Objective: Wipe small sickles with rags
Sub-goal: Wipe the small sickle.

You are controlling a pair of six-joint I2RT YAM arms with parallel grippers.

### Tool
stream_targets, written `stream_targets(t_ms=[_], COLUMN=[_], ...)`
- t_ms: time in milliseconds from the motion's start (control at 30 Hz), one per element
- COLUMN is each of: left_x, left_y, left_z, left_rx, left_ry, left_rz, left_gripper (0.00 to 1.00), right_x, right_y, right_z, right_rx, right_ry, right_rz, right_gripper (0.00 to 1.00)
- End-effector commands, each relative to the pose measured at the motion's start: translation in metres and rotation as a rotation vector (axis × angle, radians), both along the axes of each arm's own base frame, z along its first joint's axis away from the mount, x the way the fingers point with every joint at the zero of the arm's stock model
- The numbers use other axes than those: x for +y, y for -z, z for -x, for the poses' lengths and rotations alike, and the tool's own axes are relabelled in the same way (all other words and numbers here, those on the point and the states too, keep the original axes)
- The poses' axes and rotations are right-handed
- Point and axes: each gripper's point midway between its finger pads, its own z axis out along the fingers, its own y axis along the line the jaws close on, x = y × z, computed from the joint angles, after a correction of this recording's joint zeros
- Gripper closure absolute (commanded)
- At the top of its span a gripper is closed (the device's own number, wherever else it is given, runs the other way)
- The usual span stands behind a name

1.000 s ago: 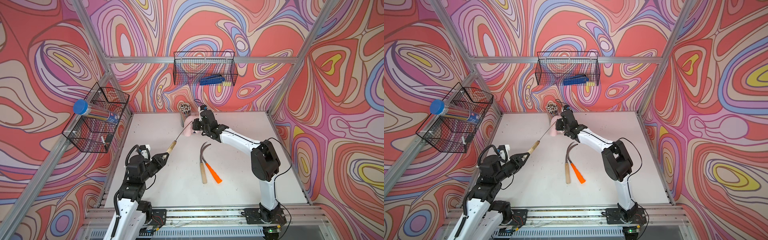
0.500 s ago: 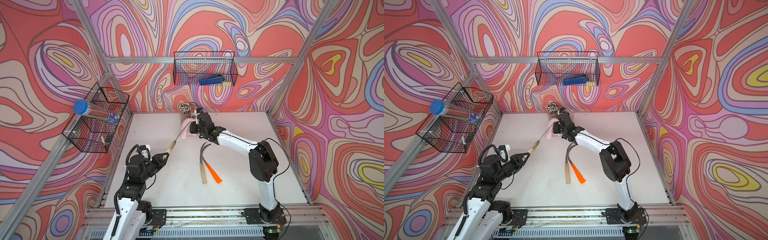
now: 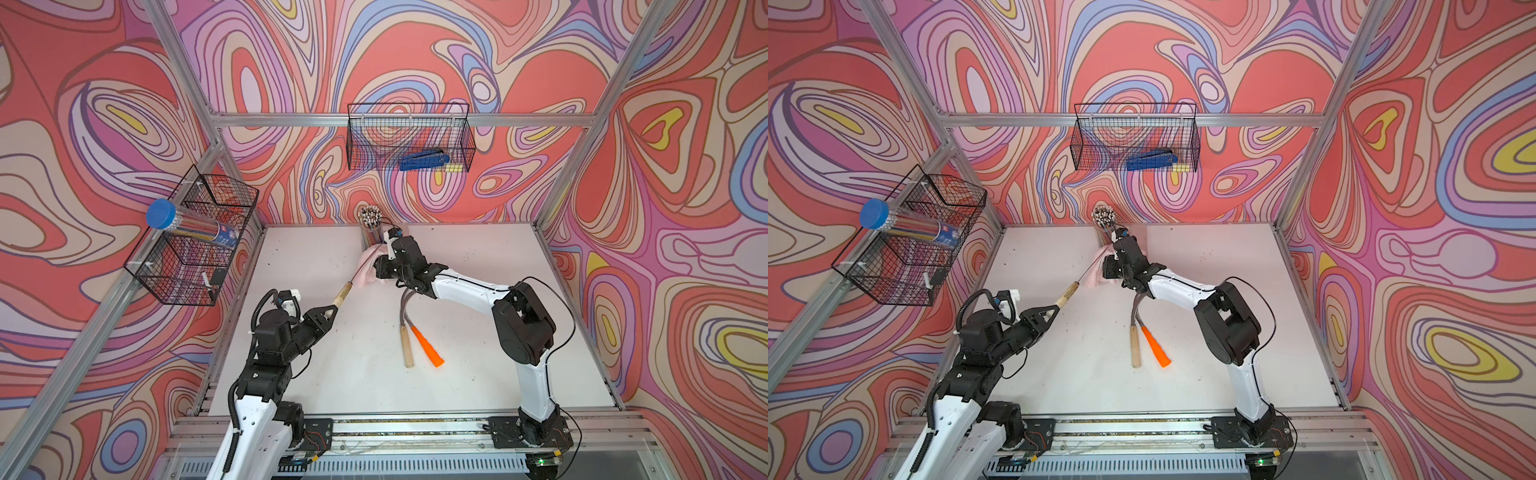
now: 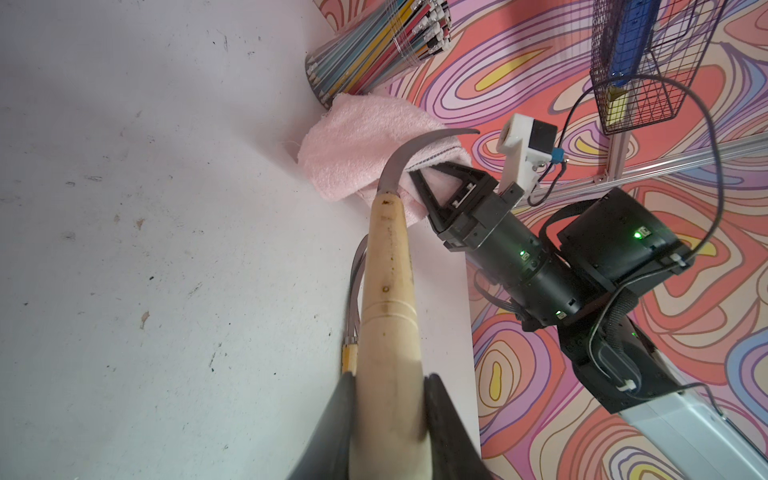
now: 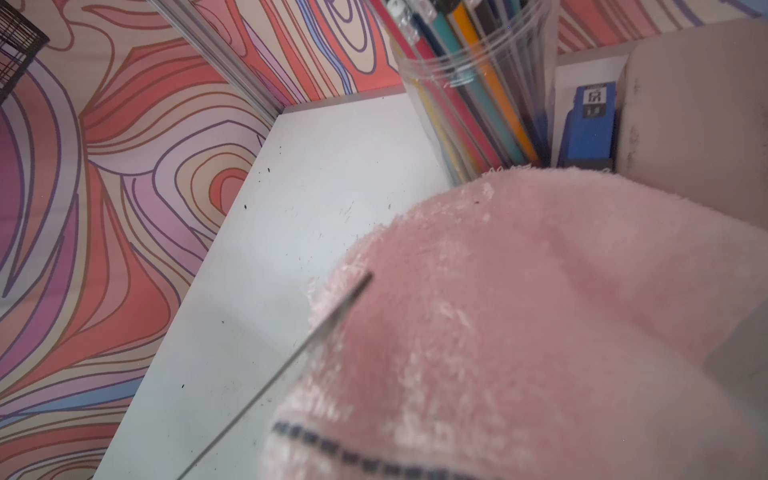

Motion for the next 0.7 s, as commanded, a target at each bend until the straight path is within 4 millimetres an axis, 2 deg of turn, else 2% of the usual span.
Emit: stream_targets(t_ms=[0,167,367,533,667], left_x=[-0.001,-0.001,0.0,-0.001,-0.001], left_y=[-0.02,-0.019,-0.02,-0.02,-0.021], left_z=[-0.002,-0.002,-0.002,-0.001,0.0], left_rx=[-0.064,-0.062,-0.064,-0.063,-0.069], left_ry=[0.009,0.006,0.005,0.007,0.007], left_rz=[0.011,0.011,0.011,0.015,0.015], left_gripper=[1.0,1.0,1.0,1.0,1.0], right_x=[0.025,0.062,0.085,0.083,0.075], right_y=[-0.03,-0.036,-0.048,-0.047,-0.042], right_z=[0.021,0.057,0.087,0.088,0.075], right_rx=[-0.034,-0.053,-0.083,-0.091,-0.094], right_ry=[-0.07,-0.156,-0.213,-0.196,-0.157], right_rz=[-0.092,-0.108,-0.119,-0.096,-0.075], right_gripper=[1.0,1.0,1.0,1.0,1.0])
